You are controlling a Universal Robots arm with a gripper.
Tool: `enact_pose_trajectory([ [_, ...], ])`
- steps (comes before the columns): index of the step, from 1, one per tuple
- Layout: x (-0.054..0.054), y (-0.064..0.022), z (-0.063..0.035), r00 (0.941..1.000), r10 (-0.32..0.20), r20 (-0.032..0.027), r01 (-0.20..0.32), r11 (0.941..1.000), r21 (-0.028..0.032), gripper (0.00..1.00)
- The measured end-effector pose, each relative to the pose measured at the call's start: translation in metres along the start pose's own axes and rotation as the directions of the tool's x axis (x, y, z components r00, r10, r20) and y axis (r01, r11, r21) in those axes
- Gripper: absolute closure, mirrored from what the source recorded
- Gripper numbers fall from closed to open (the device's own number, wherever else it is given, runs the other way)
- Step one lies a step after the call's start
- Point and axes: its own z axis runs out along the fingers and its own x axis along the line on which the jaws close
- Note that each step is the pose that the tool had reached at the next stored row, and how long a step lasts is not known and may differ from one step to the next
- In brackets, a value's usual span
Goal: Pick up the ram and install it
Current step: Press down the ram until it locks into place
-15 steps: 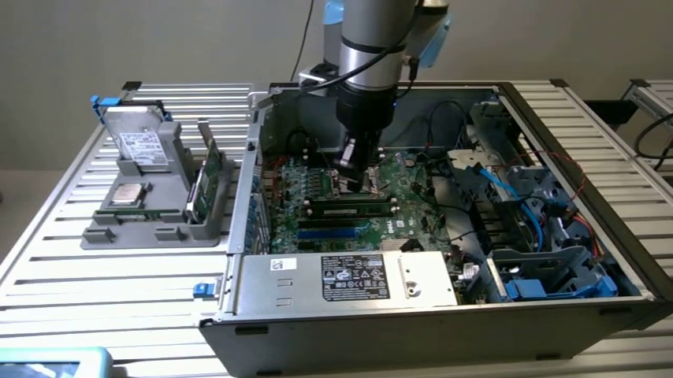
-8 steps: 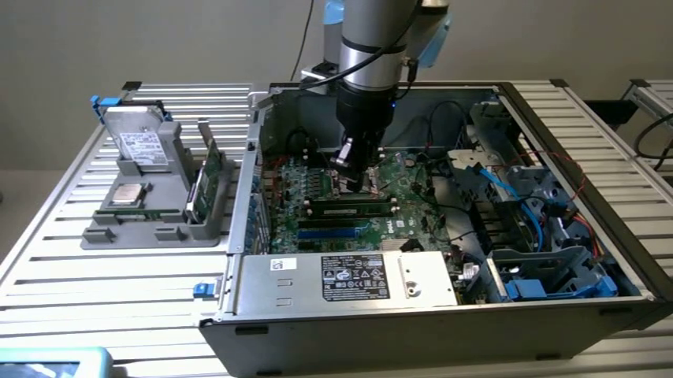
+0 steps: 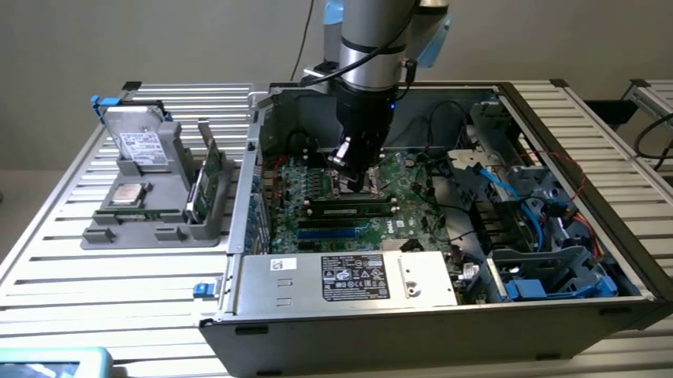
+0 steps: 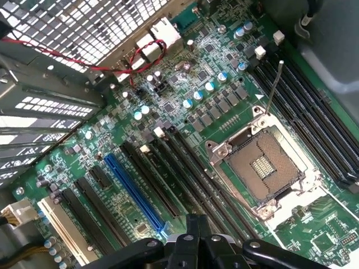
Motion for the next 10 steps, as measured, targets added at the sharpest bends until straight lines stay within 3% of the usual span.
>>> enact_pose_trajectory([
  [10, 0.0000, 0.0000, 0.0001, 0.9935, 0.113, 0.0104, -0.113, 0.9936, 0.0052, 0.89],
])
